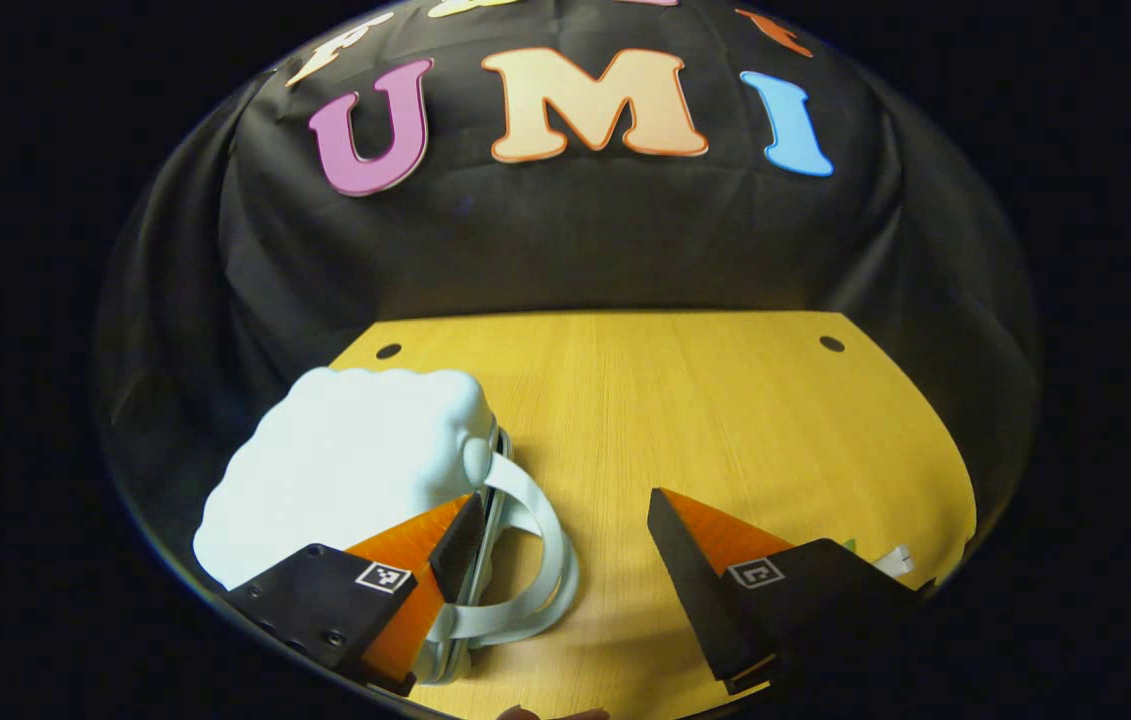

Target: First open the suitcase, pack the skin care products into it, and then close the suitcase.

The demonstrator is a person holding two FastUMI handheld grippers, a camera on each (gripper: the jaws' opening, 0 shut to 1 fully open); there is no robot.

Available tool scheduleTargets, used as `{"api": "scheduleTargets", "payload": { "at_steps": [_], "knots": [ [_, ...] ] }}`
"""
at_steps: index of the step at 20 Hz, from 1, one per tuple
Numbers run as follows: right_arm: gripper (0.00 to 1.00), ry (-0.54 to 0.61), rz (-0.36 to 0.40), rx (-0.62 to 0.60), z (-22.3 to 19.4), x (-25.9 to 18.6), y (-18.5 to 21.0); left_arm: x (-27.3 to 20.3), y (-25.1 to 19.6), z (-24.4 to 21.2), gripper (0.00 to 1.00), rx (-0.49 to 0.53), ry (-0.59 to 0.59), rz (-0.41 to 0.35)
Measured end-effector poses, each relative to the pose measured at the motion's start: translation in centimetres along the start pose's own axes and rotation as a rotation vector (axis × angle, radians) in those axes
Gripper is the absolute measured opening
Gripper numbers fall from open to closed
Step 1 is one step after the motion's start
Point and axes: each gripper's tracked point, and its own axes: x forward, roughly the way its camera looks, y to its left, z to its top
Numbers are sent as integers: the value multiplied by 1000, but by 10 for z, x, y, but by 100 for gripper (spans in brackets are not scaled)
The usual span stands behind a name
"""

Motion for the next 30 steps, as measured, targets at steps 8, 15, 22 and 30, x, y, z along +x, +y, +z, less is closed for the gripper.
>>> {"api": "scheduleTargets", "payload": {
  "at_steps": [8,15,22,30],
  "knots": [
    [99,42,-16,-37,-12,0,0,37,-3,-34,86,-9,187,-50],
    [99,45,-20,-61,-16,-1,0,45,-4,-53,45,-22,276,-91],
    [99,45,-16,-58,-18,-2,-1,39,1,-50,6,-18,306,-87],
    [99,32,14,-38,-18,-5,8,6,3,-9,0,-1,237,-116]
  ]
}}
